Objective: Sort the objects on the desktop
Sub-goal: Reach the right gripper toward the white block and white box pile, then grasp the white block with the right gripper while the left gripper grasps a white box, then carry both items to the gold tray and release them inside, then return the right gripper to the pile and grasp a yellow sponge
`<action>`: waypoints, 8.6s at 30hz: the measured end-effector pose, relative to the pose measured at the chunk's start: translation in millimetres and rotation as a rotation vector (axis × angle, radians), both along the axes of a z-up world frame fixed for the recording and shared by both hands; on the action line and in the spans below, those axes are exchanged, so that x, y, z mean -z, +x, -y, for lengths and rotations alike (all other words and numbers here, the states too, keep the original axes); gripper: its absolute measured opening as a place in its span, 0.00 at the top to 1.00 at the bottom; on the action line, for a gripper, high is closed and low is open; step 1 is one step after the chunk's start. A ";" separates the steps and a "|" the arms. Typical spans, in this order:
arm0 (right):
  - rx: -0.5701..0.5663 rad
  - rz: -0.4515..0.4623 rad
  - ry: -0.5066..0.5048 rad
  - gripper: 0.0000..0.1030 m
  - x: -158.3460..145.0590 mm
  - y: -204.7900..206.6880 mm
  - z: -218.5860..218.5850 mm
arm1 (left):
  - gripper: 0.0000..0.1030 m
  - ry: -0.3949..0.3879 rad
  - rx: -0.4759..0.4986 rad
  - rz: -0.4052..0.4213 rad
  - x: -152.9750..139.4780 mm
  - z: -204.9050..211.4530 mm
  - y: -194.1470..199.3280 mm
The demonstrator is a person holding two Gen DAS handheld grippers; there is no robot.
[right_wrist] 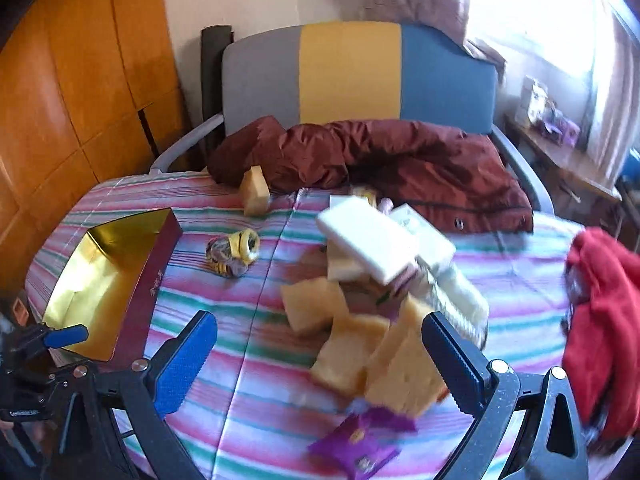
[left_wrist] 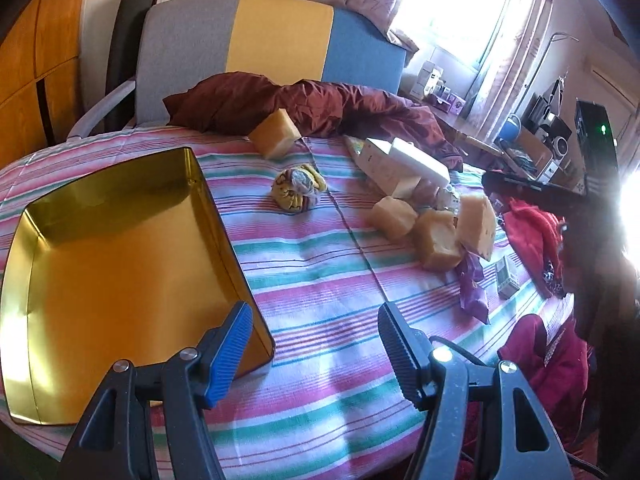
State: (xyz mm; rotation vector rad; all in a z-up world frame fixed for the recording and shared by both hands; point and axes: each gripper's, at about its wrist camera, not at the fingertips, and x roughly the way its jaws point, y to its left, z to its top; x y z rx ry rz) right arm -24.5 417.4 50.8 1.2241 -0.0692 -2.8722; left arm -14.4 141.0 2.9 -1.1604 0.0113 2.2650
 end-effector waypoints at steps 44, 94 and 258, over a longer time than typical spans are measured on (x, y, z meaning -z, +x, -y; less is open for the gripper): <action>-0.146 -0.019 -0.049 0.00 58.4 -114.9 -40.7 | 0.36 -0.043 -0.005 0.128 7.6 -80.4 -113.7; 0.157 -0.094 -0.127 0.34 30.5 -96.8 -134.1 | 0.32 -0.004 0.039 0.240 22.2 -245.7 -196.0; 0.400 0.129 -0.311 0.32 88.4 13.8 -125.1 | 0.35 -0.076 0.247 0.144 24.3 -173.6 -47.4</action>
